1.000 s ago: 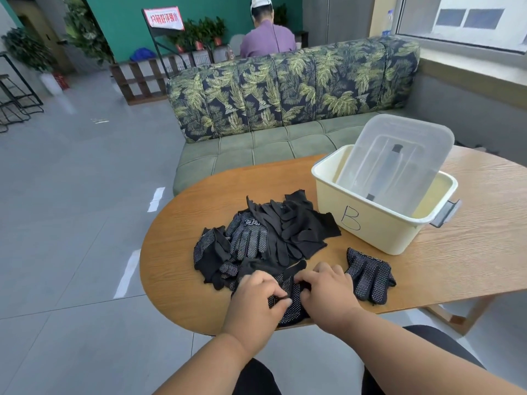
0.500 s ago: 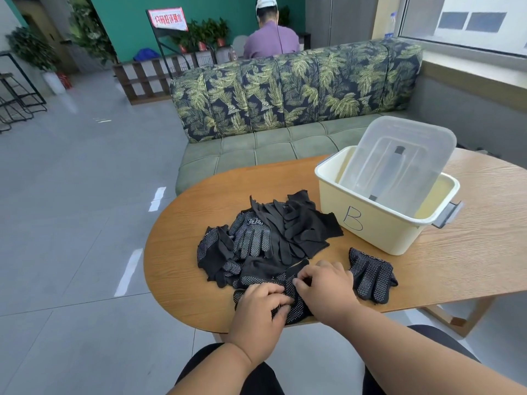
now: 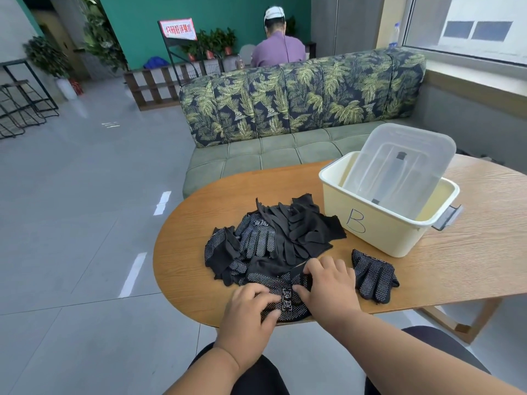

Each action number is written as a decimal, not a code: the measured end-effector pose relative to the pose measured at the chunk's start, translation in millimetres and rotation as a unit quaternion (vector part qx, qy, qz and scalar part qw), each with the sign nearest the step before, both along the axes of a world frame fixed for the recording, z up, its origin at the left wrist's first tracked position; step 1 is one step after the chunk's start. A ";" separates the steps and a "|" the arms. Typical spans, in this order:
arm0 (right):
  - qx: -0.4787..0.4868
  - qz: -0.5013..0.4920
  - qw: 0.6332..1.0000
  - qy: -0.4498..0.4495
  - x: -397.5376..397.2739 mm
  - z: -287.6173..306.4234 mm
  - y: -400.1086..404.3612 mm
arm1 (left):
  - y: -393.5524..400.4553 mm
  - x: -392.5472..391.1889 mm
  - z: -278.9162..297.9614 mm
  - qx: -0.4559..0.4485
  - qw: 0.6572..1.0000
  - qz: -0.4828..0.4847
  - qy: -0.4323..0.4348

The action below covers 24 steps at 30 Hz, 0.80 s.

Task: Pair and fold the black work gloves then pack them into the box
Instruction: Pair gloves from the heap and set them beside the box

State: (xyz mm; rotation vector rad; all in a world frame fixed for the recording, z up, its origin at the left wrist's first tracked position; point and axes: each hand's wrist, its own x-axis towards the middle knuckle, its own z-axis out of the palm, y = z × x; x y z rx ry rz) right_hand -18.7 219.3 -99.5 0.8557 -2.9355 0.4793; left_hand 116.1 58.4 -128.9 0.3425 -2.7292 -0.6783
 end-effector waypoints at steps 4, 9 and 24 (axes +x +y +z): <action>0.060 0.143 0.985 0.071 -0.2 -2.1 -7.0 | -17.7 25.4 6.8 -0.004 0.997 0.074 -0.018; 0.036 0.183 0.982 -0.033 13.7 -1.9 -12.6 | -18.5 41.0 17.8 0.061 0.990 0.110 -0.069; 0.061 0.113 0.992 -0.019 32.8 -0.4 -9.5 | -26.9 11.6 24.8 0.079 0.972 0.205 -0.082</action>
